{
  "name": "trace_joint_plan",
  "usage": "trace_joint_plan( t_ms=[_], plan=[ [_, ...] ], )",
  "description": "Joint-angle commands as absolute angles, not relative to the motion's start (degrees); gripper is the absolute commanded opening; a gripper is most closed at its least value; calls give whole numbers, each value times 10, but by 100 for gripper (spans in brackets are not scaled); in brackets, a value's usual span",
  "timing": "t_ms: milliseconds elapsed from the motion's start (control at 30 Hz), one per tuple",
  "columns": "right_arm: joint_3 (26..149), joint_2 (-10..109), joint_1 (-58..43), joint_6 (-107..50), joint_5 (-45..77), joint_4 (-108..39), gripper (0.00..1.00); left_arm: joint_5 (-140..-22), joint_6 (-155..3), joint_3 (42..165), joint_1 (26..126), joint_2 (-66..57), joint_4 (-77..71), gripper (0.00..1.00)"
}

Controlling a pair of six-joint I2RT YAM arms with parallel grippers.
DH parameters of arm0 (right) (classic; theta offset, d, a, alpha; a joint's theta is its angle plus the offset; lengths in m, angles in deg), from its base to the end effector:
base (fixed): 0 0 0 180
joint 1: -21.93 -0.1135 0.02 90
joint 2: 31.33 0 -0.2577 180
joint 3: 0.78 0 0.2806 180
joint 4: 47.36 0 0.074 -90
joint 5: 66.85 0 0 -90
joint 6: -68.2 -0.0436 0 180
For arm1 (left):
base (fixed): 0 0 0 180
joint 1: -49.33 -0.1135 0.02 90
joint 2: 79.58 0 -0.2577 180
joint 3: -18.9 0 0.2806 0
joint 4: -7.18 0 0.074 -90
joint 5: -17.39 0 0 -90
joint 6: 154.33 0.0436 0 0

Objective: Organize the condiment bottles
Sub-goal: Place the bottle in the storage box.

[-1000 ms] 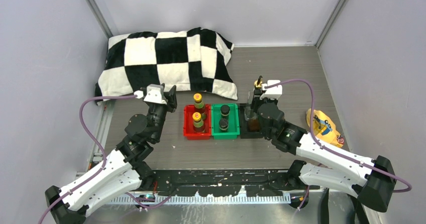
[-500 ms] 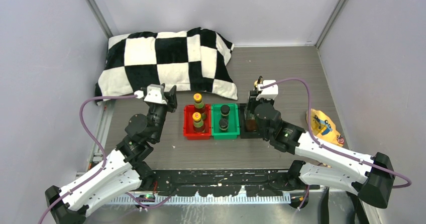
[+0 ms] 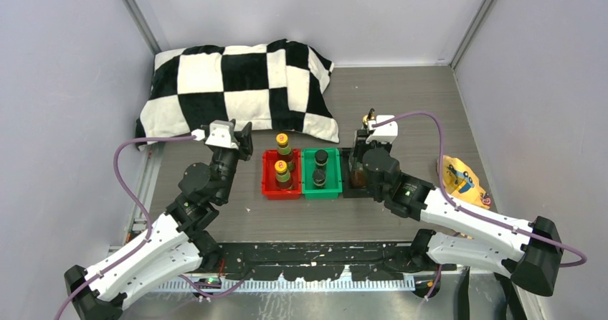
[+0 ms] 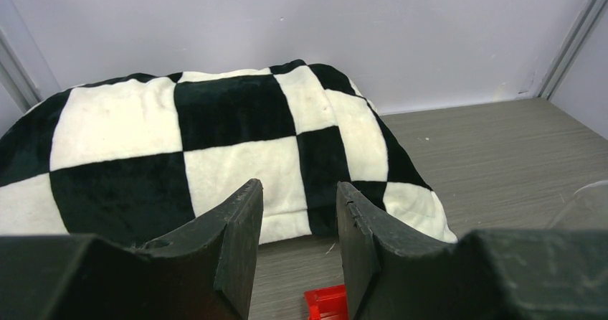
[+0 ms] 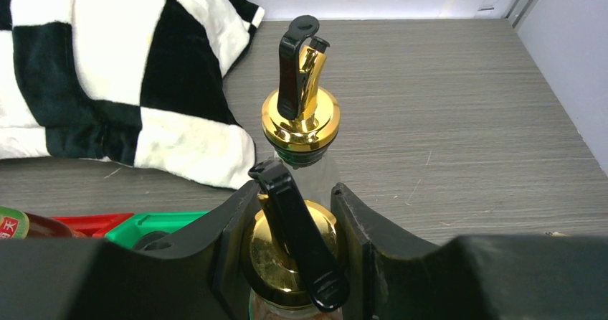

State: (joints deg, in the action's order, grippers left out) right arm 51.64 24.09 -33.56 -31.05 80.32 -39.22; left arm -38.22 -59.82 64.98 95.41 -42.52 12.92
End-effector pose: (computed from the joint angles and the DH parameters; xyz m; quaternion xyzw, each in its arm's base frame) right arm 0.1717 0.1850 0.2921 0.0132 0.7431 -0.0135 0.6689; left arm 0.1550 -0.1254 0.3408 0.0375 0.6273 -0.0998 0.7715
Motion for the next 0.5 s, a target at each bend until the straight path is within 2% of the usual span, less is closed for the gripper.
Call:
trace_joint_plan(
  t_ms=[0, 267, 467],
  plan=[
    [540, 231, -341, -320, 834, -437, 1, -387, -606, 661, 956, -430, 137, 44],
    [527, 229, -341, -321, 842, -444, 2, -387, -608, 661, 956, -427, 137, 44],
    [524, 230, -341, -322, 844, -446, 9, -389, -610, 664, 956, -422, 138, 44]
  ],
)
